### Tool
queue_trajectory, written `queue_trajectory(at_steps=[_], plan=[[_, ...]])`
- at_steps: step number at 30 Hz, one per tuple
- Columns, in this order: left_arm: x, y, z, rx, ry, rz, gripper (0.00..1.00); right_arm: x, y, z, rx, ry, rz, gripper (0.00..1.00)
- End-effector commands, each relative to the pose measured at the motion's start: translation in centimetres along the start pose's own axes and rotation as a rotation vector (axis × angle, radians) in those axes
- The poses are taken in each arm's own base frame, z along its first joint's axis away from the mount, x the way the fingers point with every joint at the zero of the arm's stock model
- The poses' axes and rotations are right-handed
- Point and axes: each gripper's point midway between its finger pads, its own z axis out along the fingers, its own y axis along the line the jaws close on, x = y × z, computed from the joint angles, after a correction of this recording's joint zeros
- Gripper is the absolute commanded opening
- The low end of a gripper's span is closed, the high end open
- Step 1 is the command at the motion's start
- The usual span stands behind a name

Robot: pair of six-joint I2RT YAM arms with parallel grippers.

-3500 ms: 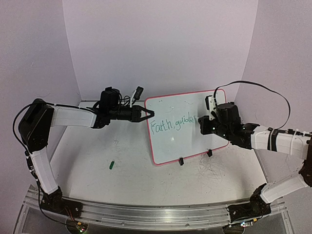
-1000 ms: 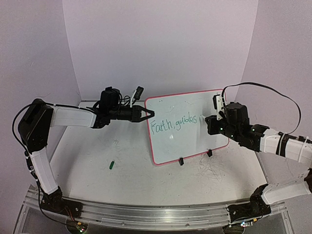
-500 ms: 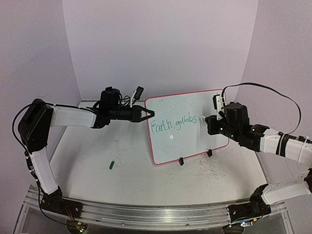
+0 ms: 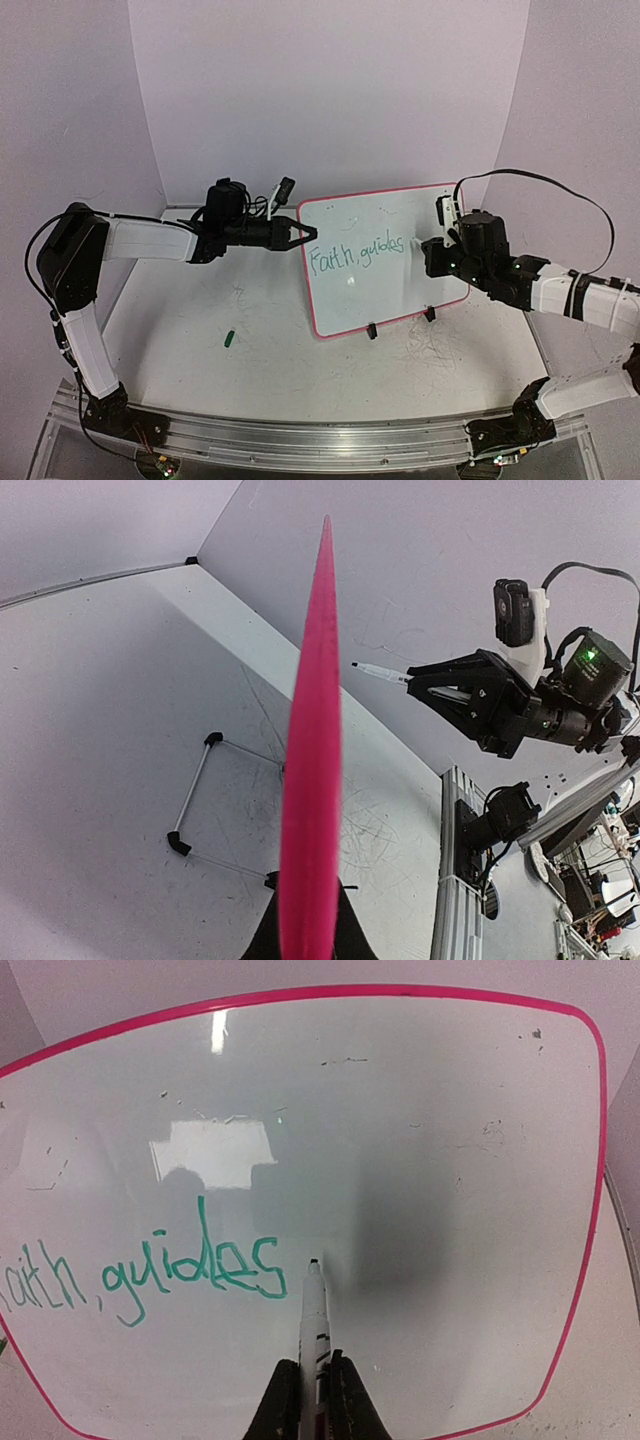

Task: Write a sentence on the whiteboard

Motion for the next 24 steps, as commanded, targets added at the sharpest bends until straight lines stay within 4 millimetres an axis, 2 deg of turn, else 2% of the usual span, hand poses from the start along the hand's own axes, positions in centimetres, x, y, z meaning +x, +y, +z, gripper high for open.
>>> queue_trajectory(at_steps=[1,9,18,24], plan=[[0.78,2.30,-0.74,-0.138,0.020,-0.035,0.00,-0.83,-0.49,0.08,0.027,-0.031,0.009,0.00],[0.79,2.28,-0.78,-0.139,0.021,-0.034,0.00,-0.91,0.08,0.32,0.000,-0.026,0.003,0.00],[0.91,2.32,-0.67,-0.137,0.024,-0.034,0.00,-1.13,-0.73,0.38,0.017,-0.040,0.023,0.00],[1.00,2.38,-0.64,-0.137,0.026,-0.033,0.00,-1.45,-0.58,0.57,0.008,-0.045,0.018,0.00]])
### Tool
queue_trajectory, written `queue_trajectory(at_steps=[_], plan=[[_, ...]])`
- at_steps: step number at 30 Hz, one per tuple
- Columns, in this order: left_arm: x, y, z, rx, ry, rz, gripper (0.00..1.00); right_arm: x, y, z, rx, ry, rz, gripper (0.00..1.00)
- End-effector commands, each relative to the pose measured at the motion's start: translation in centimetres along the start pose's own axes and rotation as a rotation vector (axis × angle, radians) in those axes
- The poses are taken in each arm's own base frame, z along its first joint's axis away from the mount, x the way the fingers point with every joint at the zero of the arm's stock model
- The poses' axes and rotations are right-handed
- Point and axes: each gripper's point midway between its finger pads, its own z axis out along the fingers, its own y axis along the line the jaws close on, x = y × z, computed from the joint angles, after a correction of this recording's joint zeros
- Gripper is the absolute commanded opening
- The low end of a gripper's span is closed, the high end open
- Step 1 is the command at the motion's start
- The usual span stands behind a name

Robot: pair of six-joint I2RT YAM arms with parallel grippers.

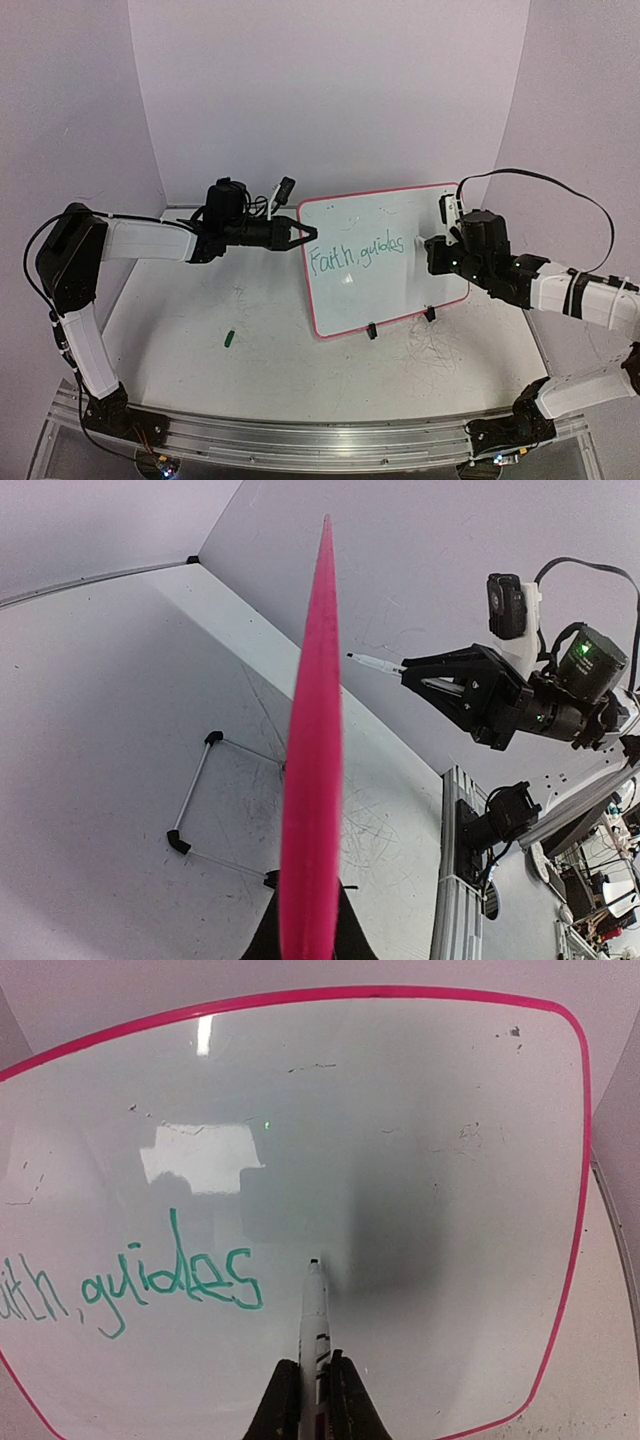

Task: Write a sentence on the whiteboard

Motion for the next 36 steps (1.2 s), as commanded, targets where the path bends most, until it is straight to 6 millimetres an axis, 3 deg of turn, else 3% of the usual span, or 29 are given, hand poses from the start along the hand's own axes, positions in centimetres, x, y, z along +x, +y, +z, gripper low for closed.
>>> queue_trajectory(at_steps=[1,21,31,36], plan=[[1.0,2.5,-0.6,-0.130,0.024,-0.032,0.00,-1.5,0.5,0.1,-0.023,-0.045,0.006,0.00],[1.4,2.7,-0.5,-0.132,0.031,-0.028,0.00,-1.5,0.9,1.0,-0.031,-0.052,0.002,0.00],[1.5,2.8,-0.4,-0.131,0.034,-0.028,0.00,-0.5,0.5,1.9,-0.003,-0.024,0.006,0.00],[1.4,2.8,-0.5,-0.130,0.034,-0.026,0.00,1.0,-0.1,1.8,0.016,0.013,0.006,0.00]])
